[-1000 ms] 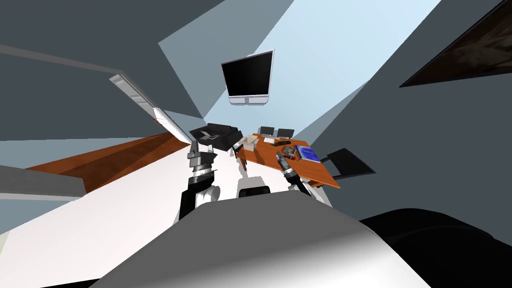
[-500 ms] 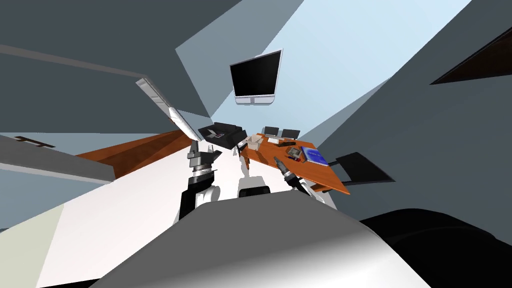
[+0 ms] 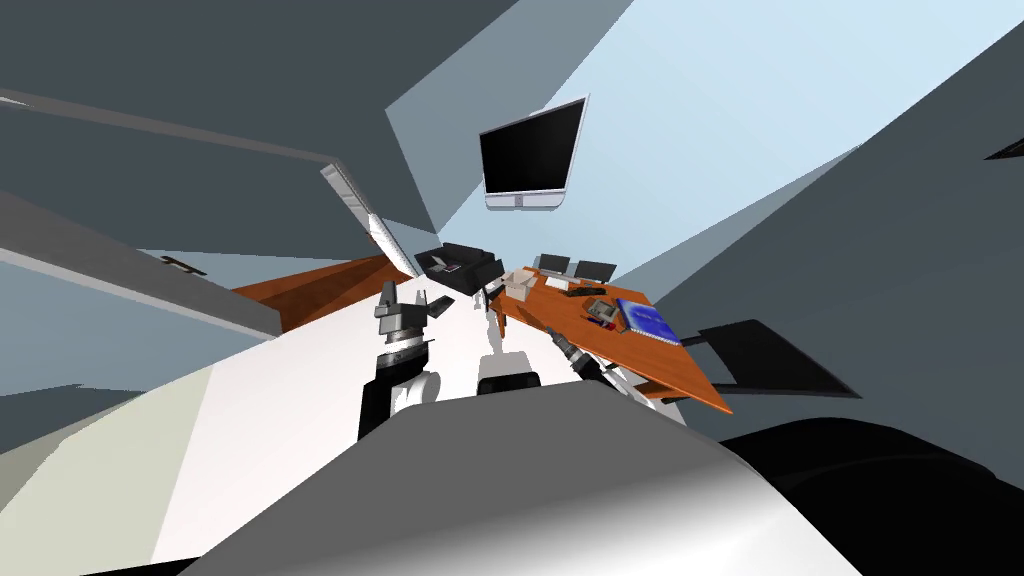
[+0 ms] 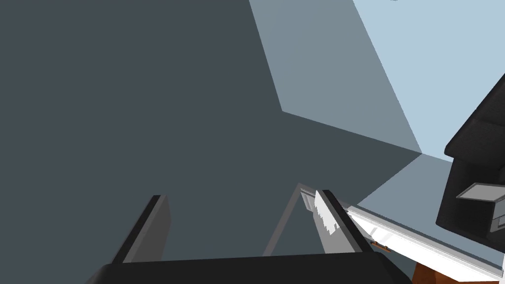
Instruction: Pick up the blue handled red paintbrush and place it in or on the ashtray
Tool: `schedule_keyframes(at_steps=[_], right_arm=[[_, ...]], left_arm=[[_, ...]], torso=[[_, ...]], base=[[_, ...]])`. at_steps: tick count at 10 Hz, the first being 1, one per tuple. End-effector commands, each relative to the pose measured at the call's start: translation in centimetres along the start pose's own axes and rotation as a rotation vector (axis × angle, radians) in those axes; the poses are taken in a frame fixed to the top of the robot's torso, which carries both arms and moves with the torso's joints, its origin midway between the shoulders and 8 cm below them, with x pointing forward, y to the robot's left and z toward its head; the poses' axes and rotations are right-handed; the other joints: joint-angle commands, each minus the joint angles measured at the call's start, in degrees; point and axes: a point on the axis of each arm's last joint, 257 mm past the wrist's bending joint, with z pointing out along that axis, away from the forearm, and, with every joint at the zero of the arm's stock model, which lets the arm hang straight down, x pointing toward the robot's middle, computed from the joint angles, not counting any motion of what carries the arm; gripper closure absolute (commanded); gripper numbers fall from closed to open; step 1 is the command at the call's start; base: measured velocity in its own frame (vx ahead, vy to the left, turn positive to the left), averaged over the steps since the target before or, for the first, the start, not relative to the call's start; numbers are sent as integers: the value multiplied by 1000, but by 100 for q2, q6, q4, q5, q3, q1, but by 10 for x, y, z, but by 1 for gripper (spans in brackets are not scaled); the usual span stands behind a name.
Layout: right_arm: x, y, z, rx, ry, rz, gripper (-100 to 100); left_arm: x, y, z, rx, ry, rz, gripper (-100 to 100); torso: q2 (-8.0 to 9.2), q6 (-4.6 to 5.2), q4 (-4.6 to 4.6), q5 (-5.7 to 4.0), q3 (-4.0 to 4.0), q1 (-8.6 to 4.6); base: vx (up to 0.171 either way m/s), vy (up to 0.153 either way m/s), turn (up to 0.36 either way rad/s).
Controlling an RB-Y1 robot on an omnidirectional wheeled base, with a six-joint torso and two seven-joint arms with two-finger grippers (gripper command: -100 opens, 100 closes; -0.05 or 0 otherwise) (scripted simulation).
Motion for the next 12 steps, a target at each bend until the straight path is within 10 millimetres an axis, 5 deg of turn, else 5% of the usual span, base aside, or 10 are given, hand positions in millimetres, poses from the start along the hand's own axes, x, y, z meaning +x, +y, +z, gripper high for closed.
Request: schedule_keyframes(at_steps=[1,7,12], right_arm=[[11,-23,-7,47,37,-24,-100],[37,-81,-37,157,172,-126,-100],[55,-158,-96,296,369,-289,-100]], left_arm=[[0,0,0,0,0,0,0],[0,0,0,0,0,0,0],[0,0,0,0,0,0,0]], torso=[[0,0,0,0,0,0],[-4,5,-1,-1,-2,-9],[-8,7,-2,-4,-5,-18]], base=[[-2,22,110],[4,10,120],[12,-6,205]])
